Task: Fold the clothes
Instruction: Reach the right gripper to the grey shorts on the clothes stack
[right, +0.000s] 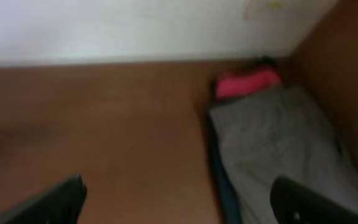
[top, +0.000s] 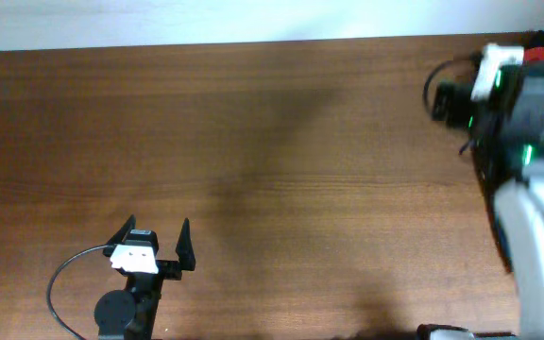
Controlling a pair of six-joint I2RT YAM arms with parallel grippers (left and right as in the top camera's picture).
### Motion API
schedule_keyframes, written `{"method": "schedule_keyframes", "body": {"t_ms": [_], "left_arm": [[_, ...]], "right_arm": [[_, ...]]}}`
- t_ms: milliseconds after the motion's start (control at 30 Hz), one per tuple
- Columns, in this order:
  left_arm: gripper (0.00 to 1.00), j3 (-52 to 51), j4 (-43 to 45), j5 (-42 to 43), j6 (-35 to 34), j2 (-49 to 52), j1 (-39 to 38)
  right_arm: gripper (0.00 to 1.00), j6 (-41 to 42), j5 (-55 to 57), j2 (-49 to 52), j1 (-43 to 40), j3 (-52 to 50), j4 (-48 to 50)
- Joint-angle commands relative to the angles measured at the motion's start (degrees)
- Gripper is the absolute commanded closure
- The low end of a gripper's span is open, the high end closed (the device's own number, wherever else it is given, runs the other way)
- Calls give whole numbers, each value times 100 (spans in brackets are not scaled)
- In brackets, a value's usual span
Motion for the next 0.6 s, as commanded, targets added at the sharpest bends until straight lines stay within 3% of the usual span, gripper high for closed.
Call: {"method": "schedule_keyframes", "body": {"t_ms": [0,133,333,567], "left_arm": [[1,-37,22,61,111,-17,26],[0,-37,22,61,114,-17,26],[1,-37,22,61,111,-17,26],[1,-37,22,61,114,-17,26]], "right_arm": [[1,-83,389,1008,-201,1467,-758],[1,-107,428,1845,-256,2181,-1134],[1,-105,1137,2623,-415,2184,-413],[1,-101,1139,3416,-743,2181,13]]}}
